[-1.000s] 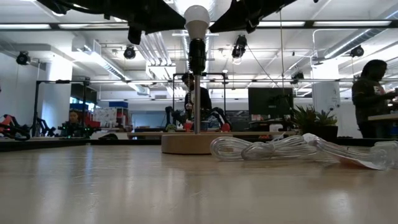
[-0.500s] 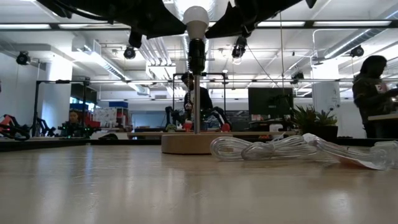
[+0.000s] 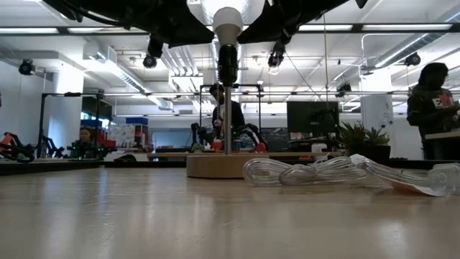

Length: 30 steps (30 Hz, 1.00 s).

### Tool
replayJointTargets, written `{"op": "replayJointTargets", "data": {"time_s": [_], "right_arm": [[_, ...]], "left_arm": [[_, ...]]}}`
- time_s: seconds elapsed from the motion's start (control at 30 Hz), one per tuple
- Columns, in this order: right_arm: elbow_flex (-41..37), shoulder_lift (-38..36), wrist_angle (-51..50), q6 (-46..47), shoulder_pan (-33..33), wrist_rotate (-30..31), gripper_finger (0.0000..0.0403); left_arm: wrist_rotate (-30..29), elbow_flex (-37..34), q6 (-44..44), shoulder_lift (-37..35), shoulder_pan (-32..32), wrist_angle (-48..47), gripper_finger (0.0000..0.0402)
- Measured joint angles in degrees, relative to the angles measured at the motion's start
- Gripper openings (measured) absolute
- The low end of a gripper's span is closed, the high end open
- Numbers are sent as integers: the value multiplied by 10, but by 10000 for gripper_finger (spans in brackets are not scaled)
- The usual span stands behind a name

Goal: Screw lightbulb
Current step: Insert the lightbulb into the lamp

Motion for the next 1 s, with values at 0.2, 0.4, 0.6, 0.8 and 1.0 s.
{"op": "replayJointTargets", "data": {"time_s": [0.2,0.4,0.6,0.8,1.0], "right_arm": [[0,-4,-13,1,0,38,0],[0,-5,-1,-12,-4,45,0],[0,-5,19,-18,-4,35,0],[0,-4,19,-13,-4,15,0],[0,4,23,-7,-1,7,0]], "left_arm": [[1,0,-1,-10,-14,0,41],[25,0,-20,1,-17,5,41],[32,1,-14,15,-14,29,41],[23,1,-13,22,-3,33,41],[1,1,-15,24,0,31,41]]}}
